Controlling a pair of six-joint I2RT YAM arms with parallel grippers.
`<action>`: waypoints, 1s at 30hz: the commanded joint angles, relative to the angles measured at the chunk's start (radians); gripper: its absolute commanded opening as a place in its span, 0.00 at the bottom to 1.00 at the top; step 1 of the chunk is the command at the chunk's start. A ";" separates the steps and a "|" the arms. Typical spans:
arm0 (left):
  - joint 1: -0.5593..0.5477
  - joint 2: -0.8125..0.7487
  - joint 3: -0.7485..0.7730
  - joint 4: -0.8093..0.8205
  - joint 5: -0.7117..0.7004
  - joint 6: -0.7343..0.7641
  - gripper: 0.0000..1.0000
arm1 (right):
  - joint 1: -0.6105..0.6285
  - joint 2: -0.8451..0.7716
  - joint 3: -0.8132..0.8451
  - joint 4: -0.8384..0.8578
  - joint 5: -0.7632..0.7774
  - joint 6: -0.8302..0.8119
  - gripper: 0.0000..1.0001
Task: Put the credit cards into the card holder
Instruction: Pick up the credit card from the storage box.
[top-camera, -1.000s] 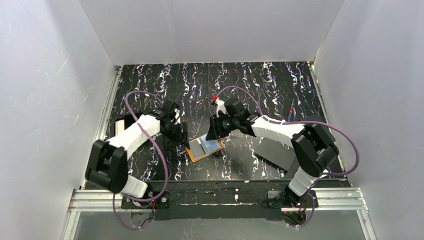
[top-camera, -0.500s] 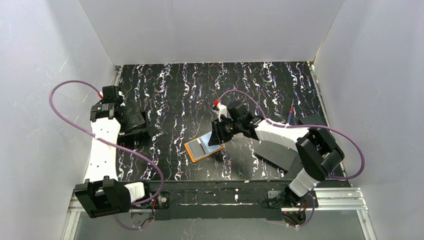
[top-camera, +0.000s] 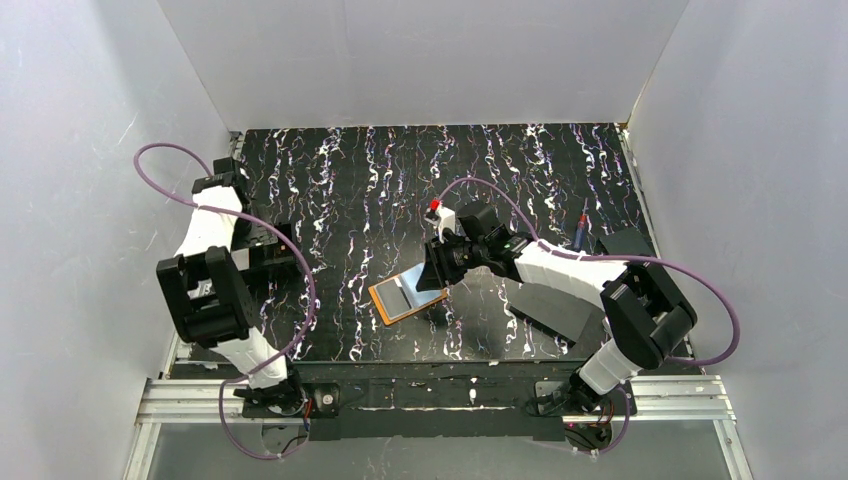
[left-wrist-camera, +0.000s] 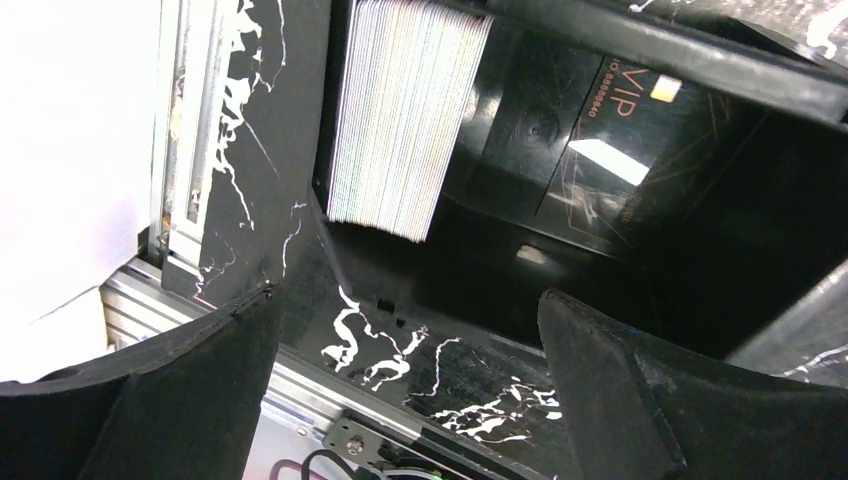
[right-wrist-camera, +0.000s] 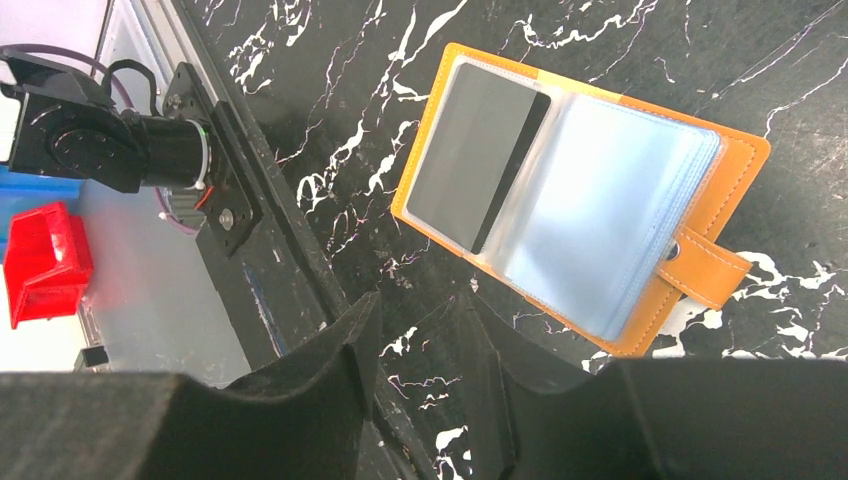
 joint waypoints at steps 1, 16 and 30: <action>0.004 0.053 0.064 -0.001 -0.050 0.045 0.98 | -0.003 -0.038 -0.012 0.037 -0.005 -0.016 0.43; 0.024 0.164 0.024 0.093 -0.089 0.014 0.88 | -0.003 -0.043 -0.012 0.025 0.007 -0.029 0.43; 0.026 0.170 0.011 0.103 -0.143 0.008 0.62 | -0.003 -0.041 -0.011 0.021 0.013 -0.033 0.43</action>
